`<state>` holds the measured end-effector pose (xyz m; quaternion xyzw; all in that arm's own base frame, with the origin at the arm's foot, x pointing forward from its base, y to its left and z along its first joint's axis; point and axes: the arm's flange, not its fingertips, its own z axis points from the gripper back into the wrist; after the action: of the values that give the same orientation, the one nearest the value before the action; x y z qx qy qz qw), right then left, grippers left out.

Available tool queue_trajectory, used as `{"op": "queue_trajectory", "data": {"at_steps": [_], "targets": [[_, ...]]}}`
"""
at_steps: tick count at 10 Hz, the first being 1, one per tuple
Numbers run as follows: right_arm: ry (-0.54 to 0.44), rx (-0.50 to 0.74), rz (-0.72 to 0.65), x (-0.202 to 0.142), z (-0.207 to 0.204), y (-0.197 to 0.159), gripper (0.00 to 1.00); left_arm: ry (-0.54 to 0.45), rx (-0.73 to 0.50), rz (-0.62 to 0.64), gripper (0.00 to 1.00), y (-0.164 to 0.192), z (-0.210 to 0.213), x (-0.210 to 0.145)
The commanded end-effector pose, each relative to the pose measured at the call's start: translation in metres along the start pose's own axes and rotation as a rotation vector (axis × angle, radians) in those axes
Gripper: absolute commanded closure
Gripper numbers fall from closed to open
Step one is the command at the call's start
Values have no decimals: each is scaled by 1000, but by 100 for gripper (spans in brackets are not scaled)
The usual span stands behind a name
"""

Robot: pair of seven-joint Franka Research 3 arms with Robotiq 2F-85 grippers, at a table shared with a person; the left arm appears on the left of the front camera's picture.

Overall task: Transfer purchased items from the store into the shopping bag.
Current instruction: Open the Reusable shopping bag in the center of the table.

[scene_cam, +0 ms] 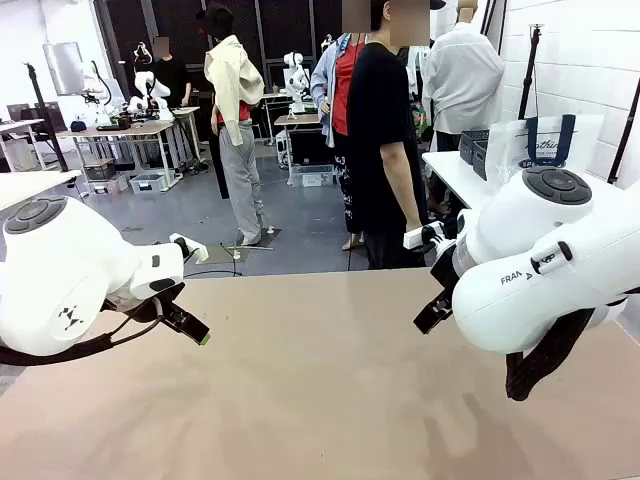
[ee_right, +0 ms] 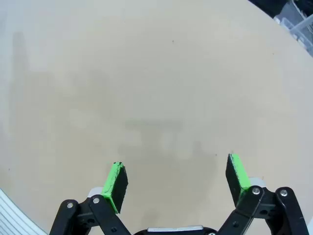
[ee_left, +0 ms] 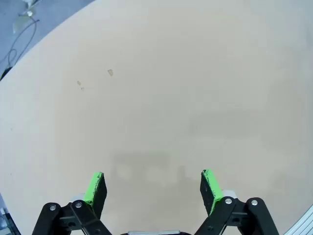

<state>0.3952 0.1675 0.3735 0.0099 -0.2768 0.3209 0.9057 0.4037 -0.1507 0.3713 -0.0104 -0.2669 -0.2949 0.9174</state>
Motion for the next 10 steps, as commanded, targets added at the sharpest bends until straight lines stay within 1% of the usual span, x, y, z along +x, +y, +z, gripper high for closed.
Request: {"op": "queue_trajectory", "data": {"at_steps": [1, 10], "targets": [[0, 0, 0, 0, 0, 0, 0, 0, 0, 0, 0, 0, 0, 0], [0, 0, 0, 0, 0, 0, 0, 0, 0, 0, 0, 0, 0, 0]]}}
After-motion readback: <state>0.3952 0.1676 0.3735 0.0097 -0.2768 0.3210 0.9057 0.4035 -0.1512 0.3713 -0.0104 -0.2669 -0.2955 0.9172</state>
